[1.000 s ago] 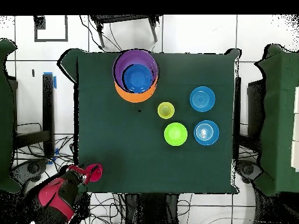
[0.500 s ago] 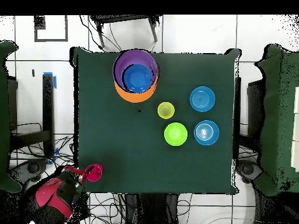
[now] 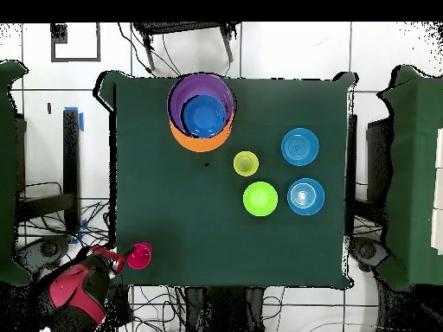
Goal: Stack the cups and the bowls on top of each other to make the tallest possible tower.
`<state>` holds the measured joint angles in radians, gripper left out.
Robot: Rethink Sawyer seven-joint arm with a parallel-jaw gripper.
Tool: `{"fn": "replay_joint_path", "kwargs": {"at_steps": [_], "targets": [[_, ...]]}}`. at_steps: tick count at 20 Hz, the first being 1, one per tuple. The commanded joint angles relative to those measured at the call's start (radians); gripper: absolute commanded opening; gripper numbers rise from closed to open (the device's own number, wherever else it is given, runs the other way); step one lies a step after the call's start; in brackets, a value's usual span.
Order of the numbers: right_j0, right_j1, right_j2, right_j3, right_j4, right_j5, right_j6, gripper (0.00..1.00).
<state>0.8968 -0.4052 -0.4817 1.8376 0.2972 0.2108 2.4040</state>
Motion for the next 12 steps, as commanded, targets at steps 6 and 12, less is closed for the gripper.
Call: {"fn": "replay_joint_path", "kwargs": {"at_steps": [6,12], "targets": [[0.018,0.070,0.110,0.006,0.033,0.036,0.170,1.00],[0.023,0.082,0.111,0.008,0.037,0.017,0.174,1.00]]}}
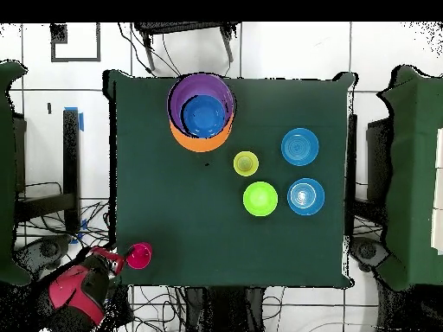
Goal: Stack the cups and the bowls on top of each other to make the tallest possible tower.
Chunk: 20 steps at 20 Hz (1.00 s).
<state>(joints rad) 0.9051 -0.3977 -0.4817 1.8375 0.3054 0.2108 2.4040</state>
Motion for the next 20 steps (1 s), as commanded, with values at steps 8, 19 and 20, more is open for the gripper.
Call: {"fn": "replay_joint_path", "kwargs": {"at_steps": [8,19,20], "targets": [[0.002,0.095,0.117,0.008,0.023,-0.039,0.168,1.00],[-0.028,0.075,0.165,0.021,0.023,-0.046,0.157,0.00],[-0.023,0.075,0.163,0.019,0.029,-0.033,0.162,0.00]]}}
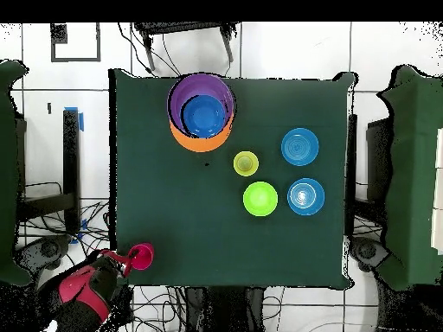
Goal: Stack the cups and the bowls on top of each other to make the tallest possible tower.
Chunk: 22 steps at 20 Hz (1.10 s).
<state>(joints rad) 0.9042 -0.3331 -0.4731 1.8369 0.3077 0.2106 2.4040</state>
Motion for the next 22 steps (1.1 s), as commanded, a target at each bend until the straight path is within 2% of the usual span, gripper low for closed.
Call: {"fn": "replay_joint_path", "kwargs": {"at_steps": [1,3,9,13,16,19,22], "targets": [[-0.024,0.007,0.159,0.023,0.033,-0.025,0.168,0.00],[-0.024,-0.003,0.166,0.026,0.040,-0.003,0.171,0.00],[-0.098,-0.050,0.232,0.051,0.019,-0.019,0.131,0.00],[-0.185,-0.110,0.275,0.055,-0.019,0.008,0.061,0.00],[-0.216,-0.168,0.235,0.001,-0.072,0.066,-0.013,0.00],[-0.203,-0.179,0.141,-0.112,-0.139,0.119,-0.078,0.00],[-0.199,-0.199,0.083,-0.191,-0.195,0.187,-0.112,0.00]]}}
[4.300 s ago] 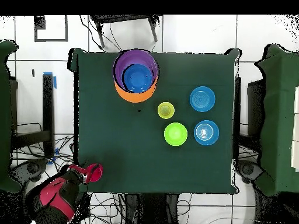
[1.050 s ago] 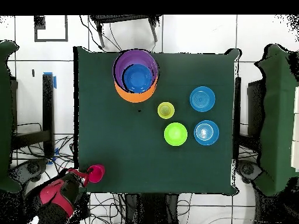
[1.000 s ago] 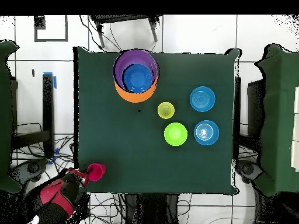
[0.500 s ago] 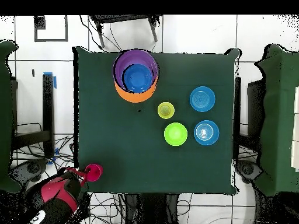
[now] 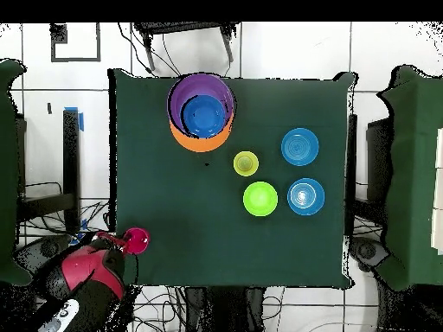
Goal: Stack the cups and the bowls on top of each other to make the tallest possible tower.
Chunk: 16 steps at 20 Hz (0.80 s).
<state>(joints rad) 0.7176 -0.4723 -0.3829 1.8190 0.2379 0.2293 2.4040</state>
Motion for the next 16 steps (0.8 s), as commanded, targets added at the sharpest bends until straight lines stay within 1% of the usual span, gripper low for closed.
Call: {"fn": "replay_joint_path", "kwargs": {"at_steps": [1,3,6,9,12,16], "targets": [[-0.017,-0.071,-0.018,-0.191,-0.149,0.167,-0.125,0.00],[-0.071,-0.115,0.027,-0.202,-0.185,0.193,-0.163,0.00],[-0.144,-0.183,0.095,-0.210,-0.214,0.295,-0.207,0.00],[-0.195,-0.241,0.136,-0.221,-0.235,0.382,-0.235,0.00],[-0.218,-0.269,0.136,-0.259,-0.272,0.438,-0.247,0.00],[-0.271,-0.279,0.162,-0.317,-0.318,0.480,-0.276,0.00]]}}
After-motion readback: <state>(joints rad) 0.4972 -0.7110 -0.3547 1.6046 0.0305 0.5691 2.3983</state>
